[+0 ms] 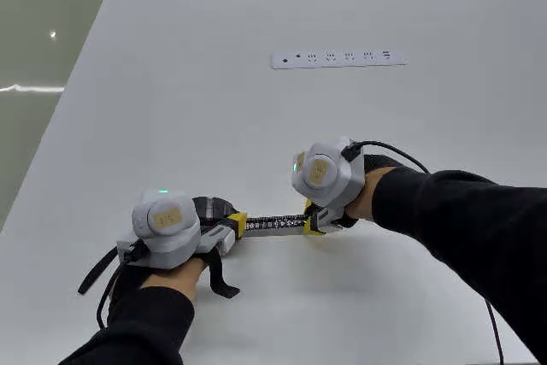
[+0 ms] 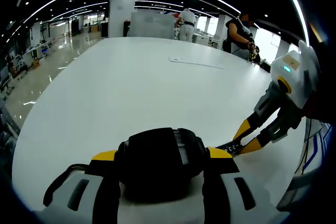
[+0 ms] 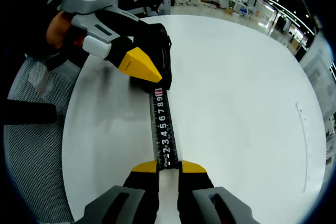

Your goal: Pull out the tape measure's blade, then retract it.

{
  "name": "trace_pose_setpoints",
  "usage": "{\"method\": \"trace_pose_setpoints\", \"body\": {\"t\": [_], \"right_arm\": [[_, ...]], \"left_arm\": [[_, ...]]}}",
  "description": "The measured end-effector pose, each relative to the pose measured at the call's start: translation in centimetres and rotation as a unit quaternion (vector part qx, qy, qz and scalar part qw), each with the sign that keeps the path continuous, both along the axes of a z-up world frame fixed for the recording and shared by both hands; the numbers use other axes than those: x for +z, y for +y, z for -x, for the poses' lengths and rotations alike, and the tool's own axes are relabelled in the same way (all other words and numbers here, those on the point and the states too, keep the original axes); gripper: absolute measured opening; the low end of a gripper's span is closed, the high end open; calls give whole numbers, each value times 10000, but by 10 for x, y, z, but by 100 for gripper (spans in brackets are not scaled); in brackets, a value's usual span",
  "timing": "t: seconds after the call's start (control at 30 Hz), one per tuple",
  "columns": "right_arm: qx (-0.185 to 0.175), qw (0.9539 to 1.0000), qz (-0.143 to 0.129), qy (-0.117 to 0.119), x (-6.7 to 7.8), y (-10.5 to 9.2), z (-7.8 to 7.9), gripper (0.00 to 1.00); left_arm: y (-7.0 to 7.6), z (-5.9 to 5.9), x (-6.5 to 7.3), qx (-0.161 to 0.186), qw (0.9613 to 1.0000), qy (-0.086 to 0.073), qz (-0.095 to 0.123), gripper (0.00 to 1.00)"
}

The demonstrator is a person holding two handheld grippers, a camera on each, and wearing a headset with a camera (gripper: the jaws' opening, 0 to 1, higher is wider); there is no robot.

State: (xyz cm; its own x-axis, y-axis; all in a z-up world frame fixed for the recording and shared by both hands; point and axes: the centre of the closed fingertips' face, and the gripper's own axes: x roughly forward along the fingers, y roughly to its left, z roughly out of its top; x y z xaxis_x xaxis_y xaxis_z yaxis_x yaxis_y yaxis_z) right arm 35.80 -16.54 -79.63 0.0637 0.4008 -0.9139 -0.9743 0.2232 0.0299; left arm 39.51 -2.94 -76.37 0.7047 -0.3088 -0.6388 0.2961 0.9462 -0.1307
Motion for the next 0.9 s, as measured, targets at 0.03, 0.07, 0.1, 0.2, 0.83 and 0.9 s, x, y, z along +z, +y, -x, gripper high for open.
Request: {"method": "trace_pose_setpoints", "body": {"t": [0.03,0.07,0.1,0.2,0.83,0.9], "right_arm": [[-12,10000,-2,-2,0,1,0,8],[2,10000,3,-14,0,1,0,8],[19,10000,-2,-36,0,2,0,8],[7,10000,-27,-37,0,4,0,8],[-5,9997,-242,-31,1,16,-2,7],[-21,9996,-271,-26,1,17,-2,7]], "left_arm": [[0,0,0,-8,10000,20,-6,58],[0,0,0,-13,10000,25,-5,58],[0,0,0,-27,10000,21,-5,58],[0,0,0,-25,10000,22,-4,58],[0,-1,0,-15,10000,51,4,58],[0,0,0,-14,10000,55,8,58]]}}
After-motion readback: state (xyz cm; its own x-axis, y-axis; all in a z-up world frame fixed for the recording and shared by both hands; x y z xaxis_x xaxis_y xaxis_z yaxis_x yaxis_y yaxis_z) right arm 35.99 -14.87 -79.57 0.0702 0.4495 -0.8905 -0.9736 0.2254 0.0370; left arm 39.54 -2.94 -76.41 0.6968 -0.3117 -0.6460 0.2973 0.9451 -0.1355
